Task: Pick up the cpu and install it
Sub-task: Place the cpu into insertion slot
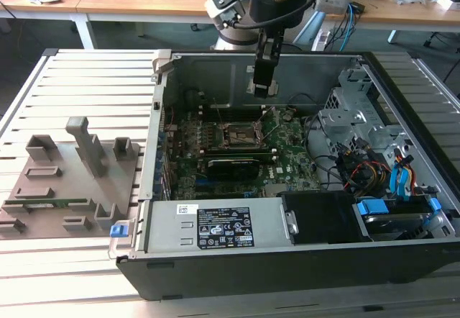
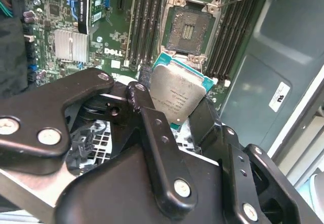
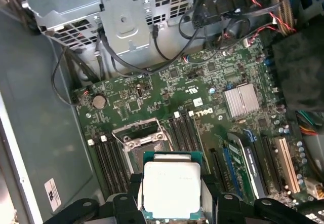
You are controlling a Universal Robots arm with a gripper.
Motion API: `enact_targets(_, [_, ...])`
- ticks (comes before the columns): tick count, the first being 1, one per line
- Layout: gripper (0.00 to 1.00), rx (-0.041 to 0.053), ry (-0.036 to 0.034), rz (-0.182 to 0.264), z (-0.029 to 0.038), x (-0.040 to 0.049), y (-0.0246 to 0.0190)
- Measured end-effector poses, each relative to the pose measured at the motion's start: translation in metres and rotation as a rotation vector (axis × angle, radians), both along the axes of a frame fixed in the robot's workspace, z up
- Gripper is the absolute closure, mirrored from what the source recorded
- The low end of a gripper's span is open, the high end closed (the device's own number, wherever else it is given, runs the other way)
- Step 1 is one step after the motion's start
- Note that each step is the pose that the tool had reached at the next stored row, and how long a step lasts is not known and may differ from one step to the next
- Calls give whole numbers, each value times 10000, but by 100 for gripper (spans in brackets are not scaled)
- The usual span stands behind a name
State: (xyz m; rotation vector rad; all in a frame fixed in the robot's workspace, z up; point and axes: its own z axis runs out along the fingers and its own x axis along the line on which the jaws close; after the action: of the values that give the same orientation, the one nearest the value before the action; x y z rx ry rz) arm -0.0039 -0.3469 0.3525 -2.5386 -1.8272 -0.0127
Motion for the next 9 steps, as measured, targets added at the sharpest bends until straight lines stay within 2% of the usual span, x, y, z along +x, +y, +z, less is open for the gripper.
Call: enact_targets(9, [45,0,1,-1267,0,0,0])
